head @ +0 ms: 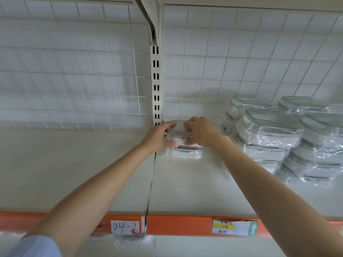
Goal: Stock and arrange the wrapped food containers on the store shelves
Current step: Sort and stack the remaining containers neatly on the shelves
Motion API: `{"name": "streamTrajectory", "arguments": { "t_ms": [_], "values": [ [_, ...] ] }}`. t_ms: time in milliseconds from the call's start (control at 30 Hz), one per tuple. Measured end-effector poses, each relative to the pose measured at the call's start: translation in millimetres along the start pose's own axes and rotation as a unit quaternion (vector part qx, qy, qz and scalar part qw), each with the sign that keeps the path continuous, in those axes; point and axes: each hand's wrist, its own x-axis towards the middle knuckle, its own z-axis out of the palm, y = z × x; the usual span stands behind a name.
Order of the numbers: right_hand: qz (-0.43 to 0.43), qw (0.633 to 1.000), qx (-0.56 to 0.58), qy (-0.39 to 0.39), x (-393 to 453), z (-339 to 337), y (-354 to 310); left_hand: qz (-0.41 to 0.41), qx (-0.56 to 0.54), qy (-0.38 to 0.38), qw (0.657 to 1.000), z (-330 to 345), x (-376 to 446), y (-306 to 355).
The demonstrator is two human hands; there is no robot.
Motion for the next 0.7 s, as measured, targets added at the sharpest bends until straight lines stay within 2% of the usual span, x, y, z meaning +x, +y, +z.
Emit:
{"name": "streamTrajectory", "arguments": {
  "t_ms": [200, 367, 567, 700],
  "values": [
    [0.029, 0.998, 0.044, 0.017, 7, 5, 4, -0.021, -0.01, -0.005, 1.0, 6, 14, -9],
    [0.031, 0.997, 0.075, 0.0, 6, 6, 7, -0.019, 0.003, 0.017, 1.0, 11, 17, -9],
    [0.03, 0.999, -0.036, 0.025, 8, 13, 0, -0.013, 0.024, 0.022, 0.999, 18, 9, -13],
    [0.015, 0.997, -0.063, 0.045, 7, 13, 1, 0.001, 0.123, -0.034, 0.992, 11, 4, -4]
  ]
}}
